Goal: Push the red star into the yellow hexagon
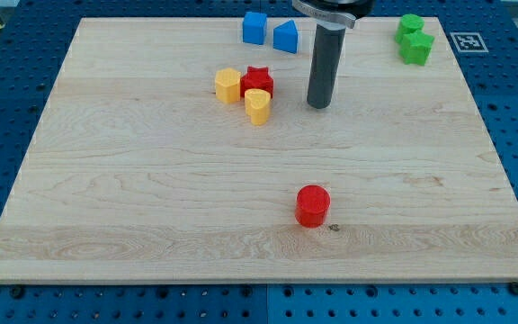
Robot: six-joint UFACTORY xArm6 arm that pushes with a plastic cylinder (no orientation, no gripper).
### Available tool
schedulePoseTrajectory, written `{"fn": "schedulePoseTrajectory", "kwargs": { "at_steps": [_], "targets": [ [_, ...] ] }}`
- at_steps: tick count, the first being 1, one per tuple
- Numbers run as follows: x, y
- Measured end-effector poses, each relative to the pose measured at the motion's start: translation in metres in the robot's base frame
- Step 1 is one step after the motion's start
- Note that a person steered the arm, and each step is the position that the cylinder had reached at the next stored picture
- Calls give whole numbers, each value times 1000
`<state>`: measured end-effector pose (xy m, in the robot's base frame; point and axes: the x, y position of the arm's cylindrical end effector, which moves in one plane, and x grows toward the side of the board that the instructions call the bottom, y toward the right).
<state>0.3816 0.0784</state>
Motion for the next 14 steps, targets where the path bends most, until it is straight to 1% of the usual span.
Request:
{"fn": "schedulePoseTrajectory", "kwargs": {
  "at_steps": [3,5,7,9,11,12,13,14],
  "targets": [
    [1,-12],
    [6,-36],
    [-12,-46],
    [-12,-67],
    [-12,-72],
    [-29,-91],
    [-43,-96],
    [-47,-98]
  ]
}}
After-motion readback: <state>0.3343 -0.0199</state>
